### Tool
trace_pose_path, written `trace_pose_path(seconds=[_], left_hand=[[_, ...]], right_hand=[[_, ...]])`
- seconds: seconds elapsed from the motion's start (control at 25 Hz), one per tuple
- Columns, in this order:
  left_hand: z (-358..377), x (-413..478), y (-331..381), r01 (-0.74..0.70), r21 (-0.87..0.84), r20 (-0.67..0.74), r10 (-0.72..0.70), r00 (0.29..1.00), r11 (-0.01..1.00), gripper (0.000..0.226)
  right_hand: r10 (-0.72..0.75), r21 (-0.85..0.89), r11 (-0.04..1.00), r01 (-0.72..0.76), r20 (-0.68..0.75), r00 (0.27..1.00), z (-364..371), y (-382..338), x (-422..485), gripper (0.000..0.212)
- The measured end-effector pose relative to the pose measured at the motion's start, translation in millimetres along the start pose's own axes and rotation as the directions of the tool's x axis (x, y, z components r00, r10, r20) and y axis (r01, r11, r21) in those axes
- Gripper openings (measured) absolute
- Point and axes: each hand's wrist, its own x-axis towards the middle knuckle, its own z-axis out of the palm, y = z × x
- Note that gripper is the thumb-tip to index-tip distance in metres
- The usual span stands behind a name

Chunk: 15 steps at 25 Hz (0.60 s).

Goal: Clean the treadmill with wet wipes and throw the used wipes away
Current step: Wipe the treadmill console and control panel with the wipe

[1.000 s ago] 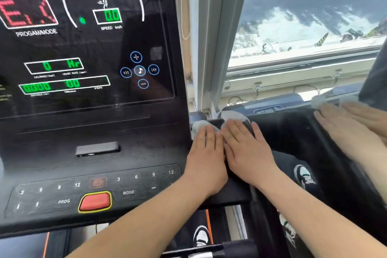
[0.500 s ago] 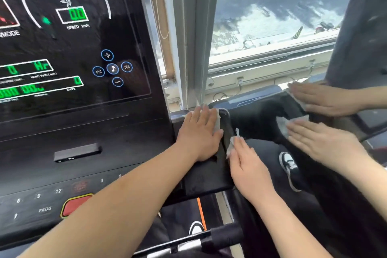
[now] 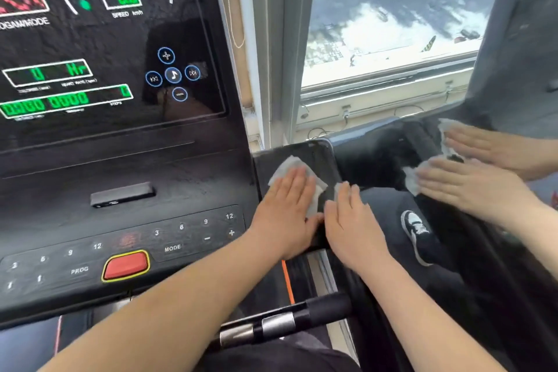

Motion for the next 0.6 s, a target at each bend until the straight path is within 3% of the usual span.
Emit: trace_pose_path(seconds=[0.08, 0.28, 0.6], left_hand=[[-8.2, 16.8, -8.9, 0.095, -0.034, 0.029, -0.094, 0.995, 0.995, 0.072], [2.7, -28.3, 7.4, 0.077, -0.021, 0.048, -0.076, 0.996, 0.997, 0.074], [13.8, -55.9, 19.4, 0.069, 0.020, 0.054, -0.070, 0.996, 0.997, 0.083]], right_hand=[[-0.105, -0.111, 0.989, 0.102, -0.025, 0.994, 2.2, -8.9, 17.6, 0.076], [-0.293, -0.266, 0.929, 0.259, -0.097, 0.951, 5.4, 8.1, -11.9, 0.064], [-0.225, -0.112, 0.972, 0.206, -0.206, 0.952, 39.5, 43.9, -93.8, 0.058]])
